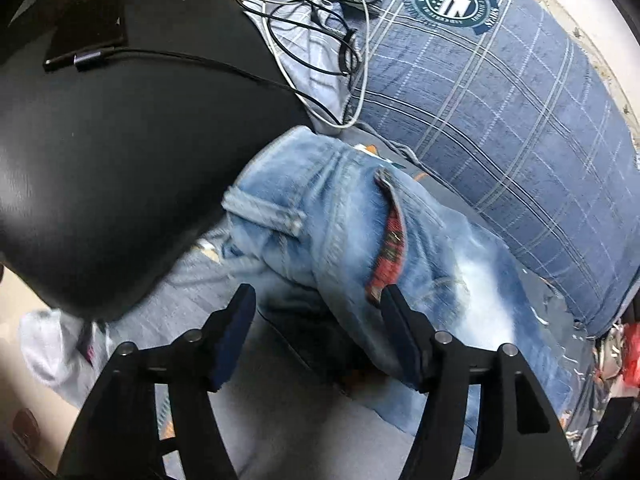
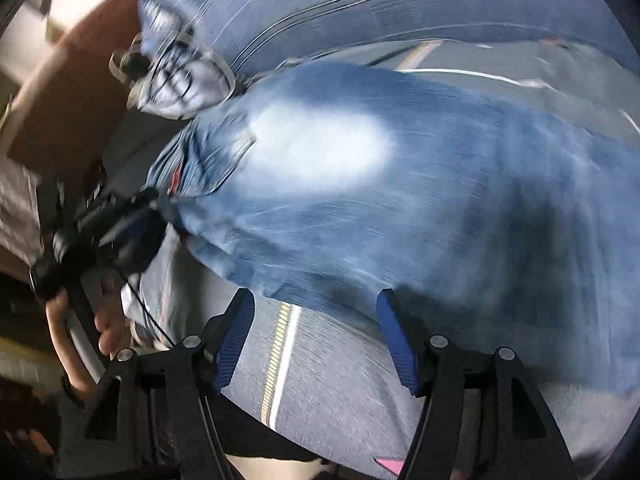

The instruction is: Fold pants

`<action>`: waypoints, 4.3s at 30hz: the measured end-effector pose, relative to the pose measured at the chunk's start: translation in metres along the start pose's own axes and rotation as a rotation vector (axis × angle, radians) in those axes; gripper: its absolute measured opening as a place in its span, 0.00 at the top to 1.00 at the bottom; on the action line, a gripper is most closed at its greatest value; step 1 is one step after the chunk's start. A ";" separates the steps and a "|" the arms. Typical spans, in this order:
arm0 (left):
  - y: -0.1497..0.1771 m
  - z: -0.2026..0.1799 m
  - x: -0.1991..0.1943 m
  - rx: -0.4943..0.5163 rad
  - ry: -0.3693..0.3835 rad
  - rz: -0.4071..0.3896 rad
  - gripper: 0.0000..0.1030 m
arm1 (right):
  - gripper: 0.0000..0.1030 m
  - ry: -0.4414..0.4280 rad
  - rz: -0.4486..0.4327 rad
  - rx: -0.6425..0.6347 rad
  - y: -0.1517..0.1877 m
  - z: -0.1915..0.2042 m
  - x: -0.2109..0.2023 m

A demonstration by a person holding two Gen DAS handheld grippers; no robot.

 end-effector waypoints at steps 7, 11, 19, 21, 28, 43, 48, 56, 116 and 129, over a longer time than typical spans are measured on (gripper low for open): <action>0.011 -0.043 -0.020 0.053 0.052 -0.051 0.35 | 0.36 0.115 -0.047 0.143 -0.003 -0.051 -0.007; 0.020 -0.066 -0.036 0.121 0.087 -0.102 0.28 | 0.36 0.145 -0.109 0.193 -0.008 -0.066 -0.020; 0.040 -0.117 -0.033 0.208 0.216 -0.048 0.25 | 0.32 0.157 -0.272 0.215 -0.017 -0.094 -0.079; 0.049 -0.134 -0.029 0.187 0.286 -0.006 0.25 | 0.32 0.150 -0.272 0.271 -0.013 -0.116 -0.089; 0.079 -0.199 -0.005 0.229 0.362 0.107 0.25 | 0.32 0.105 -0.336 0.437 -0.027 -0.180 -0.135; 0.108 -0.248 -0.011 0.410 0.400 0.117 0.25 | 0.31 0.182 -0.195 0.417 -0.110 -0.217 -0.094; 0.121 -0.278 -0.033 0.402 0.534 0.152 0.23 | 0.32 0.085 -0.174 0.468 -0.114 -0.231 -0.094; 0.174 -0.336 -0.012 0.198 0.722 0.439 0.23 | 0.33 0.006 -0.213 0.512 -0.107 -0.235 -0.116; 0.140 -0.422 0.029 -0.218 0.861 0.535 0.94 | 0.46 -0.162 -0.160 0.688 -0.099 -0.275 -0.119; 0.138 -0.460 0.043 -0.103 0.835 0.357 0.93 | 0.45 -0.202 -0.279 0.786 -0.105 -0.293 -0.140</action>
Point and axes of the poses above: each gripper's, at about its wrist camera, not at the fingertips, and x roughly the way its jaws point, z to its left, y to its underside, the point moved 9 cm from there along x, roughly the way its jaws point, and after that the axes turned 13 degrees about x, right-handed, at the moved point
